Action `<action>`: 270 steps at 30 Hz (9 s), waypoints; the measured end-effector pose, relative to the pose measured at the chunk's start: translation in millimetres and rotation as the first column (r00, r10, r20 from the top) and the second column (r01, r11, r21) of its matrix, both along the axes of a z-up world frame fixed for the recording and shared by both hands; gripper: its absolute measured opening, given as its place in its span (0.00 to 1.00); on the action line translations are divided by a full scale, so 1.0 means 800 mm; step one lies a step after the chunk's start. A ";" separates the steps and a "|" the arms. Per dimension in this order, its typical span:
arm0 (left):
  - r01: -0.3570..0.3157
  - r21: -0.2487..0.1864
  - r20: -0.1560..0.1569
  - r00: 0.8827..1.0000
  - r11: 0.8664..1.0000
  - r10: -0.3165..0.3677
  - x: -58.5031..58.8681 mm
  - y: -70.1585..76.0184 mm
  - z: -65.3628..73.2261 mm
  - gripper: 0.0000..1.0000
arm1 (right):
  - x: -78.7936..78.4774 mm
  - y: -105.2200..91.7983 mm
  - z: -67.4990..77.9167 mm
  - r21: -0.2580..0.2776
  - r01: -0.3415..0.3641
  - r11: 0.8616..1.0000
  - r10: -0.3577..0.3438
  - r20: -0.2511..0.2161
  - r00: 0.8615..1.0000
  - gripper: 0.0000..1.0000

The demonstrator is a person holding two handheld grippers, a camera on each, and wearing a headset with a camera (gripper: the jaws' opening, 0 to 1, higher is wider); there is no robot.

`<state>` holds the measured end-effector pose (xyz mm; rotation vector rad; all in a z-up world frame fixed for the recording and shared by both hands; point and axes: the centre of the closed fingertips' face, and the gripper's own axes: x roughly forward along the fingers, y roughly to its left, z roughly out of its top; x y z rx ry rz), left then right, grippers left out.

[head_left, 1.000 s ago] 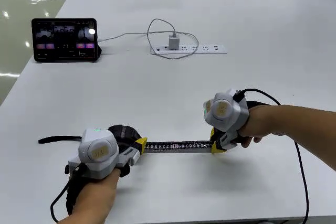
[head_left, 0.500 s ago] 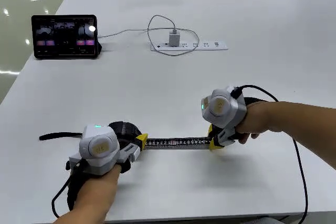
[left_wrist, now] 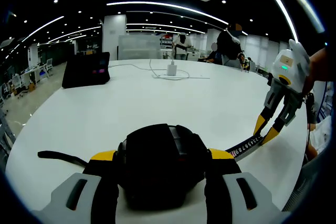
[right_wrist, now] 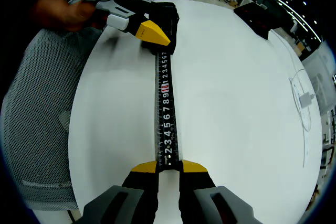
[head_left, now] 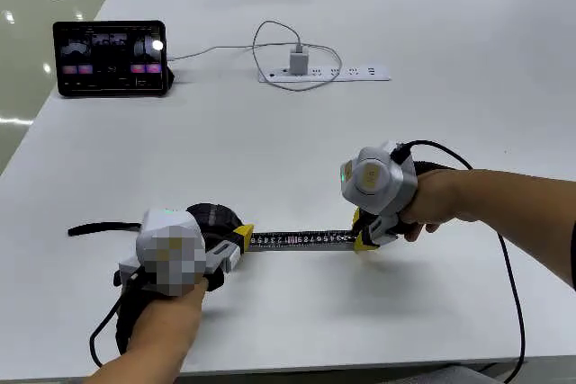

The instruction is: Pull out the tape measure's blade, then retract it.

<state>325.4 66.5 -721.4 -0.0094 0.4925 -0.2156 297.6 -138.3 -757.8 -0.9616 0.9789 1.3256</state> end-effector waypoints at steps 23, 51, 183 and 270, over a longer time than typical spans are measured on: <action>0.001 0.001 -0.001 1.000 1.000 -0.001 0.000 0.000 0.000 0.62 | 0.000 0.013 -0.001 0.009 0.027 1.000 -0.027 -0.003 1.000 0.10; 0.001 0.000 0.001 1.000 1.000 -0.001 0.000 0.000 0.000 0.62 | 0.000 0.030 0.001 0.038 0.011 0.999 -0.011 -0.001 1.000 0.10; 0.005 -0.047 -0.010 1.000 0.999 -0.006 -0.002 0.001 0.001 0.62 | 0.002 0.128 0.003 0.205 0.087 0.975 -0.084 -0.025 0.996 0.11; -0.008 -0.067 -0.010 1.000 0.998 0.007 -0.001 0.003 0.001 0.62 | 0.001 0.186 0.004 0.323 0.097 0.941 -0.091 -0.032 0.995 0.11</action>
